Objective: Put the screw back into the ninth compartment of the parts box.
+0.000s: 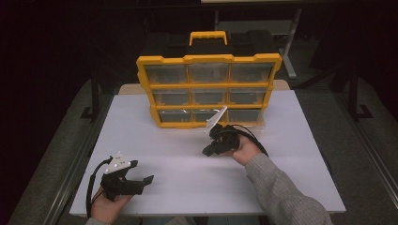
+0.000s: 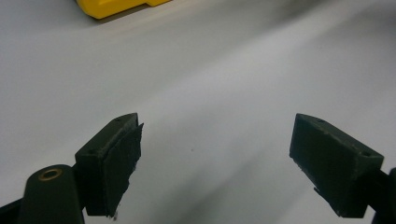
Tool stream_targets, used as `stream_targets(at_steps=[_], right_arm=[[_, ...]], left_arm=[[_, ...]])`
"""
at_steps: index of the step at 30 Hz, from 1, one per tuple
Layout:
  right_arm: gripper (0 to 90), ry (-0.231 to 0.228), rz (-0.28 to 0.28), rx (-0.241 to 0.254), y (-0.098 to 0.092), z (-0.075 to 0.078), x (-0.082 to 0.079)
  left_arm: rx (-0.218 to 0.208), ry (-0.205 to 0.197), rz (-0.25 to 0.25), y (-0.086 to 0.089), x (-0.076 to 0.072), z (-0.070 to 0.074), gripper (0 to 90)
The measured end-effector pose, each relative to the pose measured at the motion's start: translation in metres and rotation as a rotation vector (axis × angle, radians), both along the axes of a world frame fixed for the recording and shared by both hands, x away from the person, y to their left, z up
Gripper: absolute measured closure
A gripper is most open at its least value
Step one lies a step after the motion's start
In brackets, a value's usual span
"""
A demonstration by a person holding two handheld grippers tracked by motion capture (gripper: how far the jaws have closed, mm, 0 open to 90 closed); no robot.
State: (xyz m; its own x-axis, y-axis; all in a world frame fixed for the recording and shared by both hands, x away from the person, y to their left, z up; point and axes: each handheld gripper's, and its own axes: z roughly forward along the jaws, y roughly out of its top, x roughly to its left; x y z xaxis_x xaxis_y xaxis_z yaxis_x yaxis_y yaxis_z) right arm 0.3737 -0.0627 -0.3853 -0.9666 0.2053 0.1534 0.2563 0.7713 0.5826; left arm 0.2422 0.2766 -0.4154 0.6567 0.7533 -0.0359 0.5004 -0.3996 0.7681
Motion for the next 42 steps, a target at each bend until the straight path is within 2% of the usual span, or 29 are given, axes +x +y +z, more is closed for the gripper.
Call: stream_targets(at_steps=[8, 15, 19, 22, 25, 28, 31, 42], right_arm=[[86.3, 0.006, -0.027, 0.017, -0.011, 0.011, 0.004], [86.3, -0.012, -0.030, 0.022, -0.018, 0.018, 0.009], [86.3, -0.008, -0.048, 0.027, -0.024, 0.025, 0.012], [86.3, -0.010, -0.064, 0.026, -0.028, 0.030, 0.014], [86.3, -0.032, -0.067, 0.023, -0.032, 0.035, 0.016], [86.3, -0.024, -0.085, 0.023, -0.037, 0.039, 0.018], [86.3, -0.040, -0.094, 0.025, -0.042, 0.041, 0.021], [86.3, -0.052, -0.128, 0.028, -0.055, 0.048, 0.028]], left_arm=[[0.000, -0.002, 0.001, 0.000, 0.000, 0.000, 16.0], [-0.005, -0.002, 0.003, -0.001, 0.000, 0.000, 16.0], [0.002, -0.003, -0.001, 0.000, 0.000, 0.000, 16.0], [-0.009, -0.005, 0.005, -0.001, 0.000, 0.000, 16.0], [-0.008, -0.006, 0.004, -0.001, 0.000, 0.000, 16.0], [-0.008, -0.003, 0.004, -0.001, 0.000, 0.000, 16.0], [-0.008, -0.003, 0.004, -0.001, 0.000, 0.000, 16.0], [-0.009, -0.003, 0.005, -0.001, 0.000, 0.000, 16.0]])
